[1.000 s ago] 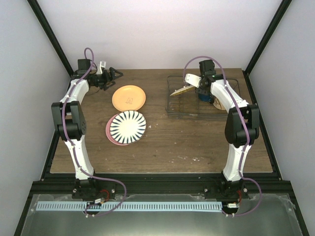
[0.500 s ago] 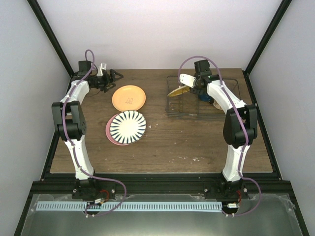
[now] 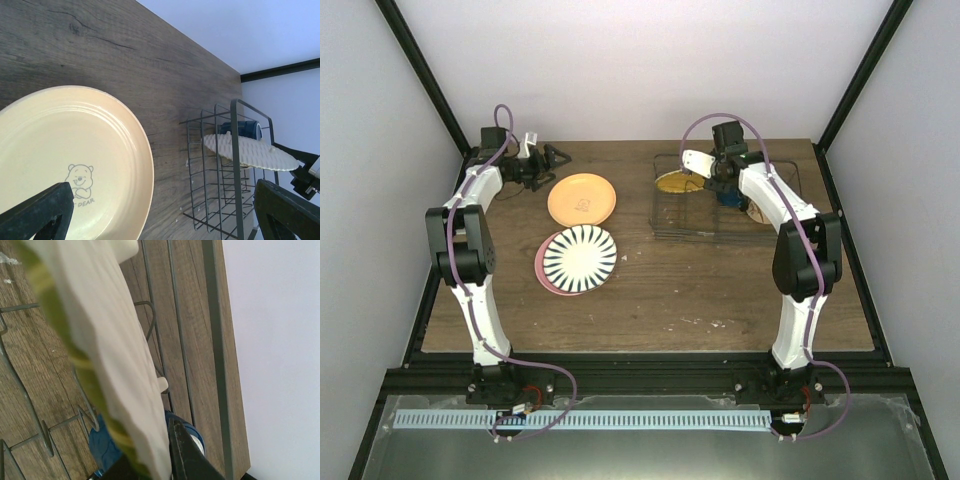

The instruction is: Load the mixed dishes into the dish rack

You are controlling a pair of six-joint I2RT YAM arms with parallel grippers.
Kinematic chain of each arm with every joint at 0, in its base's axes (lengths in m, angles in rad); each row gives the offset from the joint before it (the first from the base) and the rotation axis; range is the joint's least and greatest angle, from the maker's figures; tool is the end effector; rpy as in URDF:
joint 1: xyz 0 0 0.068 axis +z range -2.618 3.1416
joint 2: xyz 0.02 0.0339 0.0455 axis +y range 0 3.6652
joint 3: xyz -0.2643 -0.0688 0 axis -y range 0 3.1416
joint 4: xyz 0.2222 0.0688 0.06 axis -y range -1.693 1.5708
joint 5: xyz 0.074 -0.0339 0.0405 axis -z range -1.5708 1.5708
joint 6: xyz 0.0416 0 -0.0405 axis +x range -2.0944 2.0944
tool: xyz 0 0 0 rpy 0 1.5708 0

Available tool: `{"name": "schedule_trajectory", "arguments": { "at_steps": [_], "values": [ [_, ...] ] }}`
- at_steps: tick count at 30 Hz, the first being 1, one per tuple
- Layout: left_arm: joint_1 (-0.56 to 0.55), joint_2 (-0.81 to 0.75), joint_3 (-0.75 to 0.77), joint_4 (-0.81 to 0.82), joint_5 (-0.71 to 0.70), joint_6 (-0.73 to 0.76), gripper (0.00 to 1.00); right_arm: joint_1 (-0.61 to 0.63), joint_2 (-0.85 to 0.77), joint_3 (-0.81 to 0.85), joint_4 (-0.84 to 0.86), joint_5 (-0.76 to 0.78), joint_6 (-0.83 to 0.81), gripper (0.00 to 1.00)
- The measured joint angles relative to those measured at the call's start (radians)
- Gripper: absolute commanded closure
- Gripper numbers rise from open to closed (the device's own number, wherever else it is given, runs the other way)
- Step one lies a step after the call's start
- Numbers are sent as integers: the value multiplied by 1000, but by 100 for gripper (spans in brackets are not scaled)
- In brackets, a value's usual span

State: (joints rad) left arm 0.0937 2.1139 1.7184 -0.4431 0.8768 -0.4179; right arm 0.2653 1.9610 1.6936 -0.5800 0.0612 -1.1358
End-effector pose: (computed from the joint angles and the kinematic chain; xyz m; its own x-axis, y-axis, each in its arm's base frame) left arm 0.4530 0.0105 0.2347 -0.8601 -0.3415 -0.3790 0.1124 0.5977 -0.7938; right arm 0.4129 0.1095 0.2705 -0.1029 -0.9660 -0.2374 -0.7498 0.2321 -0.6196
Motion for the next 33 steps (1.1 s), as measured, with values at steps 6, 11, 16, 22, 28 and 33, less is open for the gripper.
{"name": "schedule_trajectory", "arguments": {
  "at_steps": [6, 11, 16, 22, 28, 33],
  "values": [
    [-2, 0, 0, 3, 0, -1, 0, 8, 0, 27, 1, 19, 2, 99],
    [-3, 0, 0, 5, 5, -1, 0, 17, -13, 47, 6, 48, 13, 99],
    [-3, 0, 0, 4, 8, -1, 0, 21, -26, 47, -3, 85, 35, 99],
    [-3, 0, 0, 3, 14, 2, 0, 27, -79, 47, -34, 143, 85, 99],
    [-4, 0, 0, 0, 23, 8, 0, 29, -178, 47, -50, 185, 158, 99],
    [-5, 0, 0, -10, 25, 22, 0, 41, -233, 35, -95, 194, 218, 99]
  ]
}}
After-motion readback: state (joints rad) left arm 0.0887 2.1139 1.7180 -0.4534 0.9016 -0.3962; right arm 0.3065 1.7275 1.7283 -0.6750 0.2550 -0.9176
